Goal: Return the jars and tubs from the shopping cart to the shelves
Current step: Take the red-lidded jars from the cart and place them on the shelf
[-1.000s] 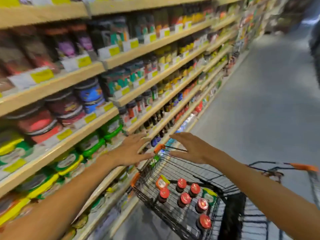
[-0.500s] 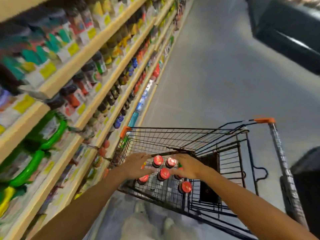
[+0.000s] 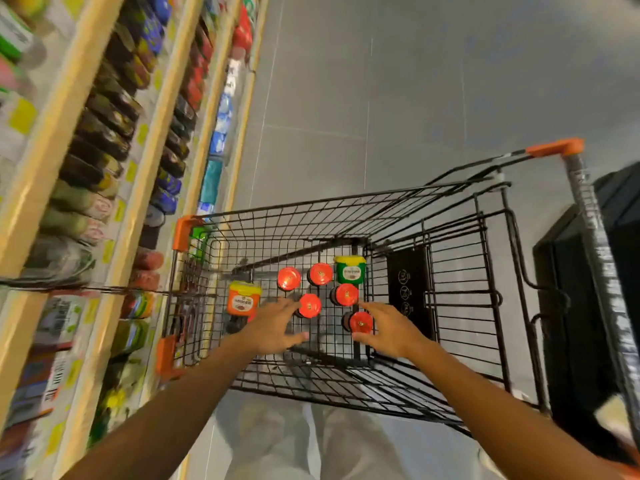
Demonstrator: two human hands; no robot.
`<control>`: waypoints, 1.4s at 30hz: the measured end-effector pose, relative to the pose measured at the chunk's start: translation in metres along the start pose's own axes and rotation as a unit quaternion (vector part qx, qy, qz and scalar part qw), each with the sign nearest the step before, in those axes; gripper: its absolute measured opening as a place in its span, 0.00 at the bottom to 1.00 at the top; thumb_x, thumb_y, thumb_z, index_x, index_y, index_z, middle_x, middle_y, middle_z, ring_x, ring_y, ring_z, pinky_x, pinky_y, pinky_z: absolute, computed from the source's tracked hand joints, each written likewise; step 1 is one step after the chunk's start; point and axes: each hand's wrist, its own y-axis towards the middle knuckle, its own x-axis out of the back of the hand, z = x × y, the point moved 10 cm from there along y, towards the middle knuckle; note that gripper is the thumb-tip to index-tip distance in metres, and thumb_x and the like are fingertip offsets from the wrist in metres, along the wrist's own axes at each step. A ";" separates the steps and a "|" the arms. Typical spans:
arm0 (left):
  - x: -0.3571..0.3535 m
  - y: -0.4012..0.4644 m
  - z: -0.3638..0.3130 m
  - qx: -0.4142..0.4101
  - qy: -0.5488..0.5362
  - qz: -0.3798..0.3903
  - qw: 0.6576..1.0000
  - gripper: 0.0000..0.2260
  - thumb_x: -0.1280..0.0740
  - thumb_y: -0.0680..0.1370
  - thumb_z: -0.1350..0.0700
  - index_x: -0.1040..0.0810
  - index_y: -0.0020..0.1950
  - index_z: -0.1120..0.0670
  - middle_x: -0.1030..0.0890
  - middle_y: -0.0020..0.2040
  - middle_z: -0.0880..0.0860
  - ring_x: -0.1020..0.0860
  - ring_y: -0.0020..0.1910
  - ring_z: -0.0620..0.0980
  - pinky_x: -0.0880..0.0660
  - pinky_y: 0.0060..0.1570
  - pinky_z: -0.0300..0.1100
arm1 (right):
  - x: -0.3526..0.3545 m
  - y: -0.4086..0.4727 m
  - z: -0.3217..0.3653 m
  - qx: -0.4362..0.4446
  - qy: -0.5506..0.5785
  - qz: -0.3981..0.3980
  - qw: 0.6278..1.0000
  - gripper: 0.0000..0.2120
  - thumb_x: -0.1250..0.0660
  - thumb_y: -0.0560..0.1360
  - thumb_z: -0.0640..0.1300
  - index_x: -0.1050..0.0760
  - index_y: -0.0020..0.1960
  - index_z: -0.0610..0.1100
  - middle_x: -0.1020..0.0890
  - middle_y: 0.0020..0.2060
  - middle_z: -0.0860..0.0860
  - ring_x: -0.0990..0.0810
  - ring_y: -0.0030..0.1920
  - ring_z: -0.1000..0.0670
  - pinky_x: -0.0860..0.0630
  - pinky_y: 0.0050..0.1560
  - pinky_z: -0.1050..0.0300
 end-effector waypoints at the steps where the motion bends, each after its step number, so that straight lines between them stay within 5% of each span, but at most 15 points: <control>1: -0.012 0.014 0.006 0.007 -0.003 0.006 1.000 0.39 0.37 0.76 0.34 0.43 0.80 0.54 0.37 0.77 0.55 0.39 0.76 0.56 0.42 0.75 0.50 | -0.007 0.008 -0.014 -0.010 0.014 0.001 1.000 0.41 0.32 0.74 0.64 0.43 0.80 0.51 0.35 0.77 0.47 0.38 0.76 0.44 0.36 0.74 0.46; 9: -0.052 0.085 0.035 0.051 -0.065 -0.034 0.996 0.41 0.26 0.74 0.51 0.46 0.81 0.53 0.38 0.78 0.55 0.40 0.77 0.56 0.42 0.74 0.47 | -0.059 0.053 -0.077 -0.059 0.133 0.007 0.989 0.42 0.23 0.72 0.51 0.41 0.78 0.45 0.35 0.75 0.45 0.38 0.76 0.43 0.38 0.75 0.47; 19: -0.098 0.141 0.075 0.070 -0.099 -0.035 0.992 0.48 0.25 0.74 0.57 0.56 0.82 0.52 0.48 0.81 0.55 0.46 0.79 0.55 0.42 0.77 0.49 | -0.122 0.105 -0.111 -0.118 0.234 -0.030 0.965 0.48 0.19 0.67 0.43 0.43 0.79 0.45 0.34 0.73 0.46 0.32 0.73 0.44 0.31 0.72 0.47; 28: -0.115 0.174 0.105 0.073 -0.220 -0.118 0.966 0.40 0.23 0.68 0.66 0.36 0.74 0.48 0.29 0.68 0.52 0.29 0.67 0.51 0.30 0.66 0.46 | -0.147 0.122 -0.128 -0.137 0.322 -0.132 0.927 0.41 0.19 0.65 0.34 0.34 0.71 0.50 0.28 0.62 0.55 0.26 0.61 0.52 0.26 0.60 0.60; 31: -0.117 0.182 0.109 0.060 -0.242 -0.159 0.955 0.37 0.21 0.67 0.64 0.32 0.70 0.49 0.25 0.64 0.50 0.27 0.64 0.49 0.28 0.64 0.46 | -0.150 0.123 -0.132 -0.135 0.344 -0.151 0.917 0.37 0.20 0.65 0.33 0.33 0.66 0.53 0.28 0.54 0.64 0.24 0.53 0.61 0.28 0.48 0.76; 34: -0.117 0.184 0.113 0.066 -0.243 -0.191 0.949 0.34 0.20 0.66 0.62 0.30 0.67 0.45 0.23 0.61 0.48 0.25 0.61 0.48 0.27 0.61 0.45 | -0.150 0.122 -0.134 -0.131 0.345 -0.169 0.914 0.36 0.20 0.65 0.33 0.32 0.64 0.55 0.27 0.52 0.66 0.25 0.51 0.69 0.30 0.45 0.79; 37: -0.111 0.179 0.108 0.057 -0.230 -0.203 0.950 0.31 0.20 0.67 0.60 0.28 0.65 0.45 0.20 0.59 0.49 0.22 0.60 0.50 0.24 0.59 0.48 | -0.146 0.118 -0.133 -0.134 0.319 -0.177 0.921 0.35 0.18 0.64 0.37 0.31 0.62 0.56 0.25 0.50 0.65 0.24 0.50 0.64 0.29 0.47 0.76; 42: -0.089 0.146 0.093 0.068 -0.224 -0.199 0.952 0.31 0.19 0.66 0.61 0.25 0.67 0.50 0.18 0.59 0.51 0.21 0.60 0.51 0.25 0.60 0.49 | -0.126 0.095 -0.114 -0.117 0.293 -0.190 0.930 0.36 0.16 0.62 0.45 0.30 0.64 0.57 0.20 0.53 0.57 0.20 0.53 0.54 0.20 0.53 0.56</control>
